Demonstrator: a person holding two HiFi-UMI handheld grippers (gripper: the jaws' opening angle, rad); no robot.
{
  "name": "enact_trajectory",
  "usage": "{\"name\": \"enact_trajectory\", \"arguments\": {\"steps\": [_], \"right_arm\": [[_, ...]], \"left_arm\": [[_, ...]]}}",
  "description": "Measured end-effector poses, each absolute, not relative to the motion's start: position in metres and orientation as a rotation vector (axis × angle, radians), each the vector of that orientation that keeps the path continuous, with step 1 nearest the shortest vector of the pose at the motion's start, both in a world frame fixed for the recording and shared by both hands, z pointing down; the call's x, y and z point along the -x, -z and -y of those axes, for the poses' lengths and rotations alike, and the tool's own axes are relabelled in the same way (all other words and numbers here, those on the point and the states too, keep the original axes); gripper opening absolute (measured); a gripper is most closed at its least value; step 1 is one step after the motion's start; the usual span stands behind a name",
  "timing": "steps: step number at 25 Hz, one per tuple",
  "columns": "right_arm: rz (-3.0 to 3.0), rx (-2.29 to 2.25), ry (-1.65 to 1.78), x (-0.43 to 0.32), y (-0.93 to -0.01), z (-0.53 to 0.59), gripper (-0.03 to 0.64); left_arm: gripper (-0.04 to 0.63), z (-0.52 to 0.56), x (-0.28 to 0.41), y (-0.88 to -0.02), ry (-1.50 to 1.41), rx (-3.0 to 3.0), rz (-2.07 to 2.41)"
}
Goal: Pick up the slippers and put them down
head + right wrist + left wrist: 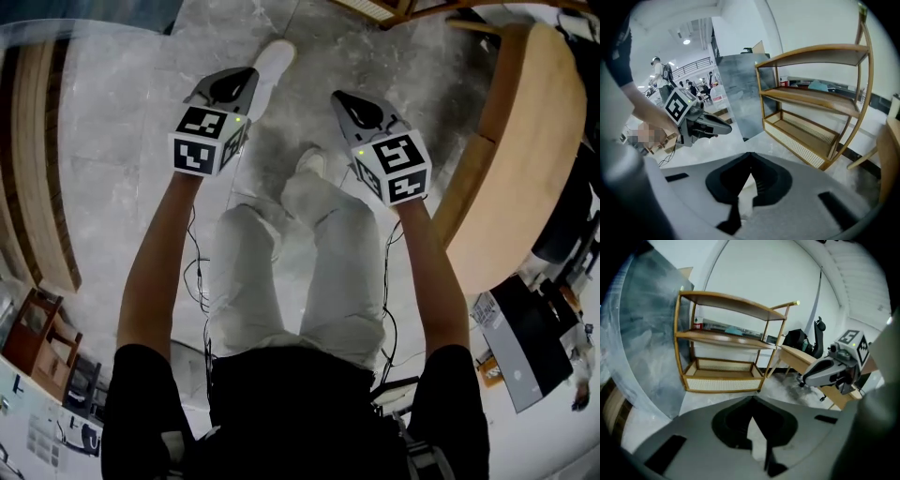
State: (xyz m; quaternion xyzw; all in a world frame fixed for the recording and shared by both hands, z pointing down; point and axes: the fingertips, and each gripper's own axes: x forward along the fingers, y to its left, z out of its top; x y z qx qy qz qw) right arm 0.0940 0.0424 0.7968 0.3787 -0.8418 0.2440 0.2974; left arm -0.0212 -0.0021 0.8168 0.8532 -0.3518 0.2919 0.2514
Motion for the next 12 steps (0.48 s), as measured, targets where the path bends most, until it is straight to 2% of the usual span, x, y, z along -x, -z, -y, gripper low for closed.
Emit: {"name": "enact_trajectory", "arguments": {"steps": [6, 12], "right_arm": [[2.264, -1.021, -0.685, -0.087, -0.675, -0.042, 0.000], [2.311, -0.998, -0.619, -0.067, -0.563, -0.042, 0.000]], "left_arm": [[0.006, 0.006, 0.024, -0.668, -0.656, -2.360, 1.044], [0.006, 0.001, 0.054, -0.547, -0.566, -2.366, 1.148]]}}
